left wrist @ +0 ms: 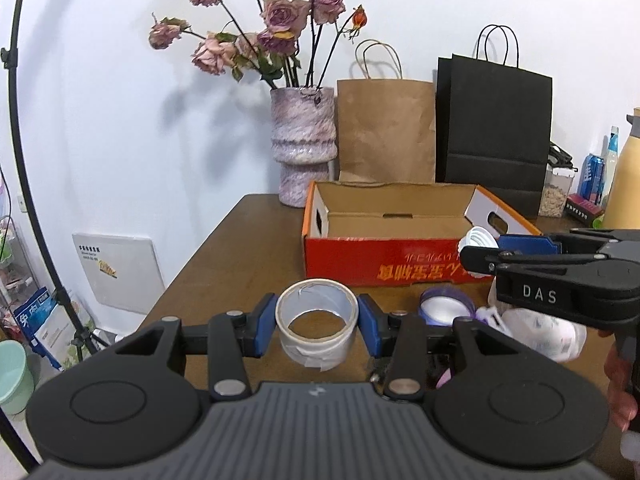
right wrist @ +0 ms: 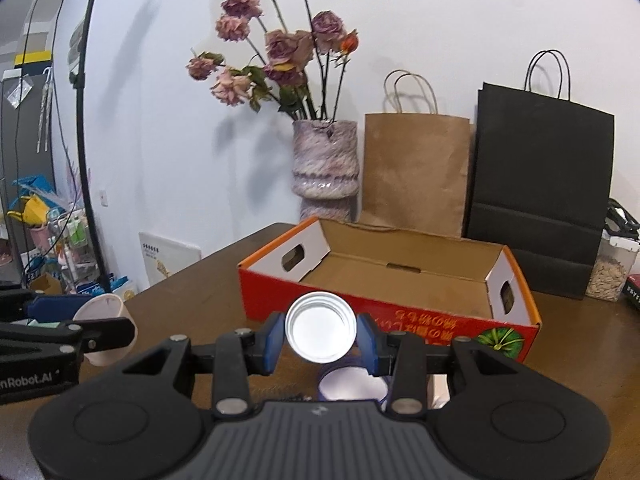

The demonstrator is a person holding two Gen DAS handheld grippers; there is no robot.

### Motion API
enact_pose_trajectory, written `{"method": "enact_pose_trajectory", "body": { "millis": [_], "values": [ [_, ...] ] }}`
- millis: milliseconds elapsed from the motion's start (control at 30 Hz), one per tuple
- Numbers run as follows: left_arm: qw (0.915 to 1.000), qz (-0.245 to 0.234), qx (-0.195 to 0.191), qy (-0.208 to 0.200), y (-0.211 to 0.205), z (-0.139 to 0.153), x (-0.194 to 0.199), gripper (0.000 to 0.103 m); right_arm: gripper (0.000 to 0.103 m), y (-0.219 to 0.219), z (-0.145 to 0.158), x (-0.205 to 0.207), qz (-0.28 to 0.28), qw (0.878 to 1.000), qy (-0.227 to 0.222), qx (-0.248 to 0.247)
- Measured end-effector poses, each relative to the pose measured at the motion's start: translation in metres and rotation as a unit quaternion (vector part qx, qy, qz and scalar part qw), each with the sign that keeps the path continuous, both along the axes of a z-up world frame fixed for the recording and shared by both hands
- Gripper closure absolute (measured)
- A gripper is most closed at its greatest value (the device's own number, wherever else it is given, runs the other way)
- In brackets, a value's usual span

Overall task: Organize rigid objects
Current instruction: 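Carry the tape roll and white cap into the red box with both tools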

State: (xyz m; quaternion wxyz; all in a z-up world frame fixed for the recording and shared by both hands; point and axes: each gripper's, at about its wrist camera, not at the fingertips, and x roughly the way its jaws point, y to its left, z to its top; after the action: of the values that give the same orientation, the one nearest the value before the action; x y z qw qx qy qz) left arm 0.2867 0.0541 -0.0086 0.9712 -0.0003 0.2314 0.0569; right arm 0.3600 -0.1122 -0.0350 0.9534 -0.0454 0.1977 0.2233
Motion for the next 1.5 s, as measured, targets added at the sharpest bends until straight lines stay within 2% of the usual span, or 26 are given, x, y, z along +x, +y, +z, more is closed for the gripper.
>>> {"method": "enact_pose_trajectory", "body": {
  "millis": [400, 867, 1500],
  "values": [
    [0.9999, -0.008, 0.0, -0.013, -0.019, 0.012, 0.042, 0.059, 0.064, -0.017, 0.014, 0.03, -0.038, 0.999, -0.02, 0.009],
    [0.9993, -0.011, -0.013, -0.034, -0.036, 0.024, 0.101, 0.059, 0.064, -0.038, 0.021, 0.076, -0.07, 0.997, -0.006, 0.031],
    [0.9999, 0.006, -0.011, -0.007, -0.035, 0.012, 0.193, 0.059, 0.064, -0.038, 0.015, 0.148, -0.091, 0.995, 0.033, 0.01]
  ]
}}
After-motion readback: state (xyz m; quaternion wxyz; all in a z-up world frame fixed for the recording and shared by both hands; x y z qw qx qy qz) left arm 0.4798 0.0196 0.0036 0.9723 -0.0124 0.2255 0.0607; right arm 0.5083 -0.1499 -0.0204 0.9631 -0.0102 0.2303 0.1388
